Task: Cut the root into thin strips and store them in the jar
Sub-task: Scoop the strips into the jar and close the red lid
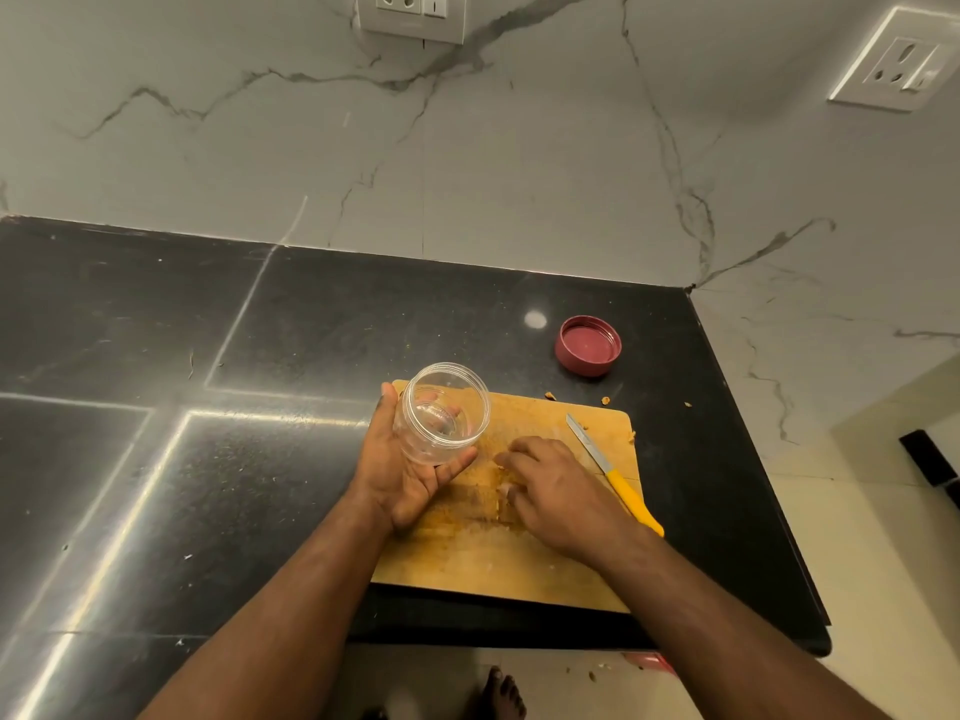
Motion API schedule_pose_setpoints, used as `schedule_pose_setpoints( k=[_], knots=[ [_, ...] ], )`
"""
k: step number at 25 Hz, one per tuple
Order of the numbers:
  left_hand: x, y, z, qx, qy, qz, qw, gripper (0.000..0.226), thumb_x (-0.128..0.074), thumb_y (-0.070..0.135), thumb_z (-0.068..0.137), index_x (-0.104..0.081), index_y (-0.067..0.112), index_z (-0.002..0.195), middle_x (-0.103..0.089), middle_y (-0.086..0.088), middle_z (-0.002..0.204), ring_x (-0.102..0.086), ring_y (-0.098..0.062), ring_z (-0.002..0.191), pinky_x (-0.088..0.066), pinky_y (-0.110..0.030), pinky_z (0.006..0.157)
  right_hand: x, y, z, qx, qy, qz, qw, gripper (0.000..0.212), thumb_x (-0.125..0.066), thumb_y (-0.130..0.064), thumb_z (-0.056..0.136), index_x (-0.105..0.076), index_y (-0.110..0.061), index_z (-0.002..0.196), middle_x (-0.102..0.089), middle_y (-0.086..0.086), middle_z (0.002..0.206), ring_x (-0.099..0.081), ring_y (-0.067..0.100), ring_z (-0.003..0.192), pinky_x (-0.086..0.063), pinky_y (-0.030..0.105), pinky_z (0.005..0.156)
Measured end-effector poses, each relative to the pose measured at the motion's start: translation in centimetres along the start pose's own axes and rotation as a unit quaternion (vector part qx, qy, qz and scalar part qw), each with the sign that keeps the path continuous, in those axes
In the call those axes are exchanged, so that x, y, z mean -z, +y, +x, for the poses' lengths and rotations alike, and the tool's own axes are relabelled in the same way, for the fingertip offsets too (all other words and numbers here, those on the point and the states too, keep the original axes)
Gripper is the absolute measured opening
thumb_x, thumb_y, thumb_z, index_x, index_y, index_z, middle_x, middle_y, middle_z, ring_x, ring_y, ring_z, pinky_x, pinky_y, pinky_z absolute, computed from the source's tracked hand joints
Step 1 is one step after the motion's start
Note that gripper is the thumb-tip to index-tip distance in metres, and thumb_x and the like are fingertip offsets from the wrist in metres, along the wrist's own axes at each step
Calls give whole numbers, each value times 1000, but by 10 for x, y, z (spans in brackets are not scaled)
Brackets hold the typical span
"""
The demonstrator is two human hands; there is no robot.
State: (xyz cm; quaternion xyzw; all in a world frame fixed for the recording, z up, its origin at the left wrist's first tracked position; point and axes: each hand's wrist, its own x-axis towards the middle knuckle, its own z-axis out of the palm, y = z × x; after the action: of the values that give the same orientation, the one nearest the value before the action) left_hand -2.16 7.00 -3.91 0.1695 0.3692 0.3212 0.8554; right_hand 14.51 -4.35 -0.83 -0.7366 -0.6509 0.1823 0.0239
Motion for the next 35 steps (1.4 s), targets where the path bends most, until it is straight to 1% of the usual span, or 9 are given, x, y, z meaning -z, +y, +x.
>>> schedule_pose_setpoints(
  k=[3,11,15,19,23,25,28,30,35],
  knots=[
    [0,0,1,-2,0,1,1000,75,-38,72,93,-52,18,143,-67,-15,130,-66,-36,115,-60,-50,83,6,5,0,11,-64,-52,997,55,-50,-41,100,-28,-40,150,-26,-8,158,-23,20,144,-29,39,116],
    [1,-1,-2,-2,-5,-6,1000,75,-40,72,93,-49,20,146,-66,-15,130,-66,-37,115,-59,-52,83,14,-9,8,16,-44,-71,996,39,-61,-13,95,-62,-26,132,-57,1,129,-55,19,114,-52,30,95],
    [0,0,-5,4,-6,-18,1000,73,-42,71,93,-49,20,145,-67,-16,128,-67,-38,114,-60,-53,84,29,1,15,-77,-29,60,995,30,-61,-15,95,-69,-26,122,-63,-5,127,-58,14,112,-48,24,92],
    [0,1,-8,11,-8,-21,1000,72,-44,71,93,-51,20,144,-67,-15,130,-67,-38,113,-61,-52,82,57,7,9,-155,-10,299,941,19,-72,-13,89,-77,-24,103,-71,-5,111,-67,13,94,-59,31,83],
    [-6,-3,-15,27,-30,-25,999,72,-41,71,94,-55,18,141,-66,-17,130,-66,-38,115,-62,-48,76,115,-15,-1,-101,11,441,892,16,-72,-8,87,-77,-16,100,-75,2,94,-73,18,88,-62,37,80],
    [-11,-7,-18,43,-51,-29,997,74,-40,71,94,-57,15,139,-65,-18,131,-65,-38,118,-61,-47,79,130,-38,-2,-54,17,401,914,18,-72,-10,87,-76,-19,103,-74,-1,97,-72,15,90,-61,34,81],
    [-17,-12,-24,61,-75,-44,994,73,-39,70,95,-58,14,138,-63,-20,134,-62,-38,122,-55,-50,93,123,-75,8,2,14,119,993,25,-70,-20,91,-73,-29,113,-69,-7,114,-65,12,100,-58,34,87],
    [-18,-14,-26,64,-79,-50,994,71,-40,69,96,-59,15,138,-61,-20,136,-60,-39,124,-48,-54,104,112,-92,12,8,-24,-4,1000,33,-66,-20,94,-67,-31,125,-63,-3,127,-61,18,108,-56,36,91],
    [-10,-12,-27,75,-86,-29,993,75,-45,73,92,-61,14,136,-59,-21,139,-55,-40,129,-60,-48,83,122,-84,-8,30,75,139,987,24,-65,-21,95,-71,-26,117,-69,-7,117,-64,7,102,-56,25,86]
  ],
)
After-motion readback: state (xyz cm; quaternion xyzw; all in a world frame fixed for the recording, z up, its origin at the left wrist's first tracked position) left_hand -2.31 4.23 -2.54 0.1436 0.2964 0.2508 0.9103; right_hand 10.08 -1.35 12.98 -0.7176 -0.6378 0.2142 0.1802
